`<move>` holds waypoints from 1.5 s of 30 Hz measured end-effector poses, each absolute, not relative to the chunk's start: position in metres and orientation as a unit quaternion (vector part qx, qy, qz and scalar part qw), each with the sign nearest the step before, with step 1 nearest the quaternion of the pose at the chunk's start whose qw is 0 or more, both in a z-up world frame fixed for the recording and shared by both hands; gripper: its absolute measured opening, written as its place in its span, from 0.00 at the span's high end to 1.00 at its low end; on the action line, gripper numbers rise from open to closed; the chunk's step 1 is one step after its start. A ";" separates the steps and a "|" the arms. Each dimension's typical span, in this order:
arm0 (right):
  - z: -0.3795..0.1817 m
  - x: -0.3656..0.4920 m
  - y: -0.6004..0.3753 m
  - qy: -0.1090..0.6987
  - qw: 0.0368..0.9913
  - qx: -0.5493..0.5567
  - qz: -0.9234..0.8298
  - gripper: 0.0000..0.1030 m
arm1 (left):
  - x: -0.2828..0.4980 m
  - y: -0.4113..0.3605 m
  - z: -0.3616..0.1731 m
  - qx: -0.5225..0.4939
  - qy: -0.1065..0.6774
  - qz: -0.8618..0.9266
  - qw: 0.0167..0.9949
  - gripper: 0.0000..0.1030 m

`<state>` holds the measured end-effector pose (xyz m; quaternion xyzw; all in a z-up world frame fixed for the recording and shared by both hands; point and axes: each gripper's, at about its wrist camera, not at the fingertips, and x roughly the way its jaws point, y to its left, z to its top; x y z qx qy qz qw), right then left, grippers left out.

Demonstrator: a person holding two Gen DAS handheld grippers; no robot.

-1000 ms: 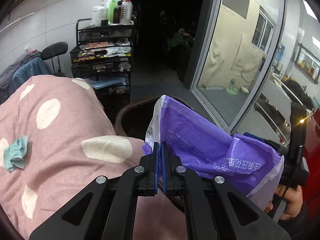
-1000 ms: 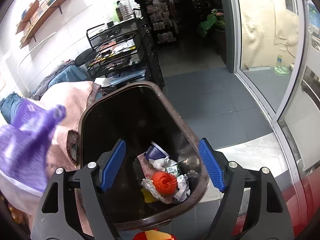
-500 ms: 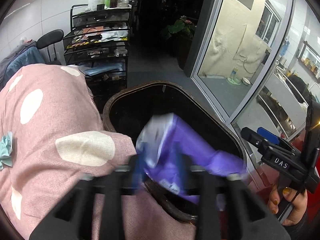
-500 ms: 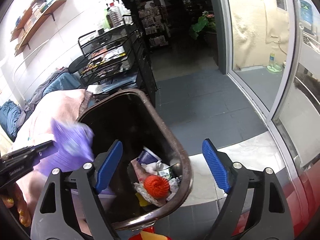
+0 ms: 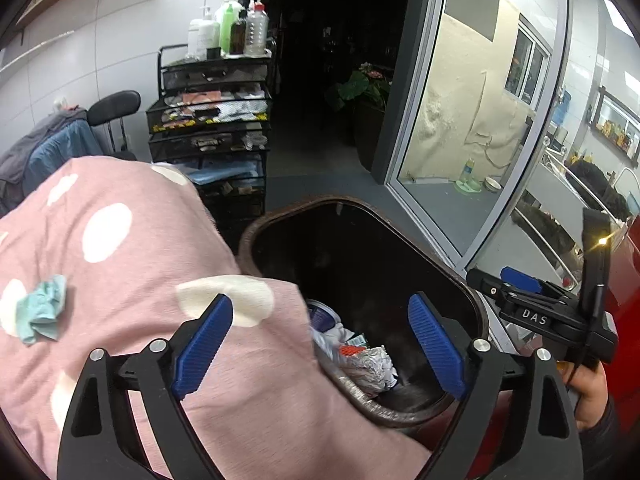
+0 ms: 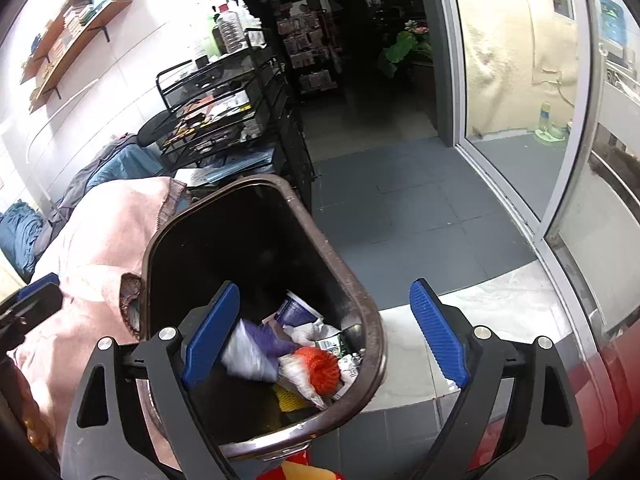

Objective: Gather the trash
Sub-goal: 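Lower the purple bag into the bin and open the left gripper, then move the left gripper to the teal cloth and grasp it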

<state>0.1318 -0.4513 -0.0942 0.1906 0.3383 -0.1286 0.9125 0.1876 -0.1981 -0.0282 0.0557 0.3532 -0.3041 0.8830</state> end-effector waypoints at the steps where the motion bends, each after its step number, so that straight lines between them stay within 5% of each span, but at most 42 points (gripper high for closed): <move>1: -0.095 0.132 -0.449 0.339 0.913 0.191 -0.123 0.16 | 0.188 -0.192 -0.026 0.055 0.350 -0.301 0.886 0.12; 18: -0.081 0.149 -0.377 0.329 0.930 0.160 -0.033 0.14 | 0.233 -0.054 -0.032 0.006 0.370 -0.164 0.914 0.10; 35: -0.060 0.161 -0.295 0.329 0.935 0.118 0.050 0.13 | 0.317 -0.007 -0.081 0.111 0.472 -0.061 0.872 0.16; 40: -0.058 0.160 -0.291 0.329 0.935 0.119 0.052 0.13 | 0.329 0.008 -0.090 0.072 0.503 -0.069 0.859 0.48; 42: -0.058 0.159 -0.291 0.329 0.935 0.122 0.052 0.13 | 0.325 0.015 -0.084 0.050 0.495 -0.071 0.864 0.67; 45: -0.057 0.158 -0.294 0.329 0.934 0.127 0.054 0.13 | 0.311 0.027 -0.073 0.007 0.472 -0.087 0.877 0.80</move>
